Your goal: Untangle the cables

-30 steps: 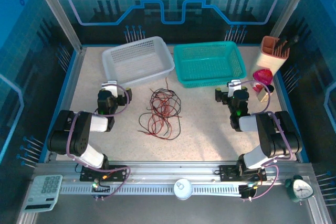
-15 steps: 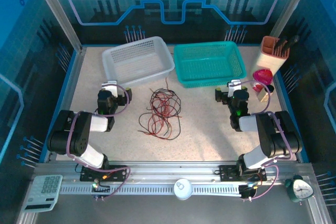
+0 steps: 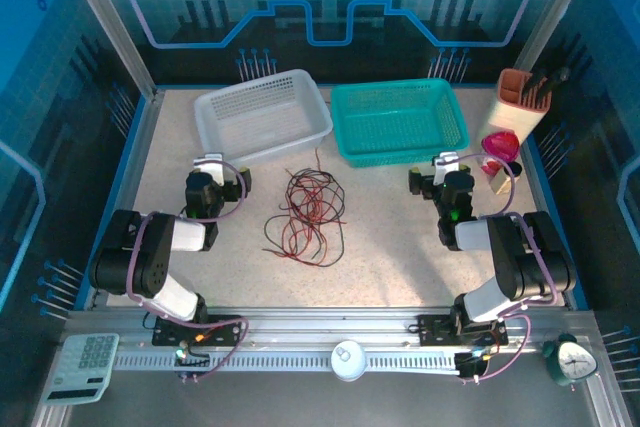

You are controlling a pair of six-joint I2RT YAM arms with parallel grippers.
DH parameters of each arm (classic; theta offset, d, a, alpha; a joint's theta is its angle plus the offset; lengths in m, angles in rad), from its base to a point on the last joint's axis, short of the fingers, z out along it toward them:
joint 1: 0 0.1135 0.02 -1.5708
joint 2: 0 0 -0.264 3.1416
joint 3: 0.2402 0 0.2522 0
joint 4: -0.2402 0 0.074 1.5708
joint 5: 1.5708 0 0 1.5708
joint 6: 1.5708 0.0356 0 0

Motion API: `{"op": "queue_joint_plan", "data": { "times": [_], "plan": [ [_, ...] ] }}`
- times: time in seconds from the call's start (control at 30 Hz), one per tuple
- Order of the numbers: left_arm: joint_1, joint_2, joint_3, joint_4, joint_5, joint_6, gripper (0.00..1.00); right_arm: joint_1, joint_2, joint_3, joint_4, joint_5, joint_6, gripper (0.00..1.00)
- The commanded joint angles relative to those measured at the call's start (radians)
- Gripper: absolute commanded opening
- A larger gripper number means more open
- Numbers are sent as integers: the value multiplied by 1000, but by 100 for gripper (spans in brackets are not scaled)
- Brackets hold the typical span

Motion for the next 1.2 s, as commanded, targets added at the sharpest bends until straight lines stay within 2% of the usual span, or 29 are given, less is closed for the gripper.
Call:
{"op": "queue_joint_plan", "data": {
  "times": [0.0, 0.13, 0.3, 0.43, 0.5, 0.53, 0.57, 0.7, 0.87, 1.03, 1.17],
  "plan": [
    [12, -5, 16, 2, 22, -5, 99, -14, 3, 9, 16, -29, 9, 100],
    [7, -69, 72, -153, -25, -11, 99, -2, -48, -1, -1, 13, 6, 100],
    [4, -121, 38, -132, -69, -21, 99, 4, -244, 63, -263, 44, 26, 100],
    [-1, -157, 66, -229, -62, -27, 99, -5, -360, 149, -446, 18, 153, 100],
    [-6, -168, 69, -241, -66, -25, 99, -8, -383, 257, -672, 52, 314, 100],
    [-6, -171, 72, -251, -75, -29, 99, -14, -385, 316, -780, 35, 355, 100],
    [-6, -175, 79, -266, -95, -36, 99, -17, -375, 368, -848, -34, 351, 100],
    [-5, -190, 125, -341, -187, -49, 99, 18, -359, 458, -945, -228, 331, 100],
    [14, -193, 219, -484, -279, -89, 99, 141, -330, 551, -1065, -225, 321, 100],
    [14, -277, 338, -733, -250, -168, 99, 221, -258, 589, -1108, -260, 387, 98],
    [14, -345, 540, -1159, -166, -314, 99, 273, -205, 601, -1121, -269, 434, 97]
  ]
}}
